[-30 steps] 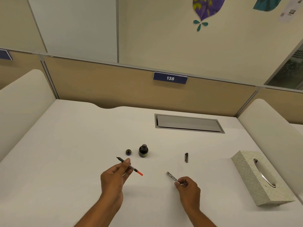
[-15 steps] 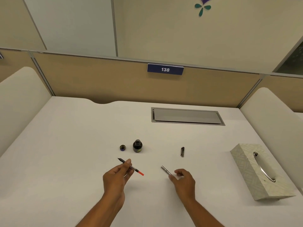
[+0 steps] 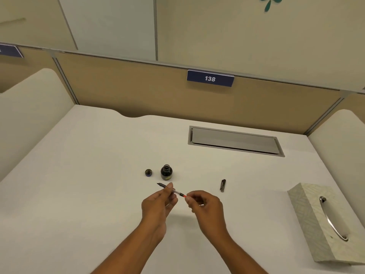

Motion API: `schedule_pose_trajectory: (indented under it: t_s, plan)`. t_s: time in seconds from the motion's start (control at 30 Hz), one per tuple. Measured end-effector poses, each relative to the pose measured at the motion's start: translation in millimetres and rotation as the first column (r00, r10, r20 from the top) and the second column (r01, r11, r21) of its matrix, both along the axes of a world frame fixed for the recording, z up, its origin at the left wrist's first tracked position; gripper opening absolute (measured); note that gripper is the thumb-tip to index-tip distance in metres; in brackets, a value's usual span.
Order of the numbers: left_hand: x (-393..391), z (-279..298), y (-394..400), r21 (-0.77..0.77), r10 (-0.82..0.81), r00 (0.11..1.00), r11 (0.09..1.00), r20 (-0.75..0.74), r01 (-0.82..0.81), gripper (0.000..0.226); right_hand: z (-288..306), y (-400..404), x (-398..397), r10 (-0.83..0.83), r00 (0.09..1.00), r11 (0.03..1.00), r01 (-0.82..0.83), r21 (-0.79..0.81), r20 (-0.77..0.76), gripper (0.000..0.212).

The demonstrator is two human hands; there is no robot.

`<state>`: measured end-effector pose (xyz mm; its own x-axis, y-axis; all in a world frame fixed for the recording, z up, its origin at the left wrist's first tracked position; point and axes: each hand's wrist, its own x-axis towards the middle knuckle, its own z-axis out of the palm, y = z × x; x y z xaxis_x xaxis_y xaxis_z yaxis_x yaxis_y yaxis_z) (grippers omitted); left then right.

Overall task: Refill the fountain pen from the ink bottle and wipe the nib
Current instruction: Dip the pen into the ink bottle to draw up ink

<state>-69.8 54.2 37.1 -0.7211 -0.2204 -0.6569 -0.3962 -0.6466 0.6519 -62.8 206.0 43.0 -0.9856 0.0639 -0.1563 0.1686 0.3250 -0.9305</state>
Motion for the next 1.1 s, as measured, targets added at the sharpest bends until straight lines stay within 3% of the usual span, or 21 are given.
schedule_pose_trajectory:
  t_s: [0.17,0.27,0.33,0.43,0.53,0.7,0.87,1.1]
  plan:
    - [-10.2,-3.3,0.5,-0.003,-0.168,0.986,0.986,-0.014,0.168,0.03,6.1,15.3,-35.2,-0.016,0.999,1.0,0.016,-0.005,-0.039,0.009]
    - [-8.8,-5.1,-5.0,-0.218,-0.28,0.96,0.936,0.02,0.278,0.022,14.6,21.4,-66.1,0.026,0.997,0.997,-0.02,0.081,-0.075,0.009]
    - [-12.0,-5.5,-14.4,-0.517,-0.287,0.955,0.809,0.068,0.28,0.019,19.2,22.5,-90.4,0.088,0.992,0.984,-0.072,0.164,-0.091,0.009]
    - [-31.3,3.4,-34.4,-0.843,-0.356,0.934,0.494,0.025,0.211,0.012,26.0,19.4,-123.7,0.209,0.971,0.947,-0.17,0.273,-0.12,0.007]
    - [-64.2,5.2,-52.0,-0.934,-0.48,0.877,0.317,-0.009,0.164,0.023,32.4,11.0,-150.2,0.346,0.929,0.875,-0.268,0.402,-0.133,0.01]
    - [-109.0,-13.2,-63.9,-0.973,-0.558,0.823,0.111,0.106,0.201,0.046,37.1,-4.5,-177.5,0.486,0.863,0.766,-0.346,0.541,-0.137,0.013]
    - [-118.4,-36.9,-54.8,-0.976,-0.594,0.796,0.081,0.114,0.2,0.054,31.3,-14.4,-190.7,0.57,0.815,0.678,-0.393,0.621,-0.106,0.014]
    - [-125.1,-58.3,-43.3,-0.981,-0.489,0.87,0.134,0.057,0.14,0.037,17.4,-22.5,-195.5,0.602,0.795,0.617,-0.409,0.672,-0.069,0.012]
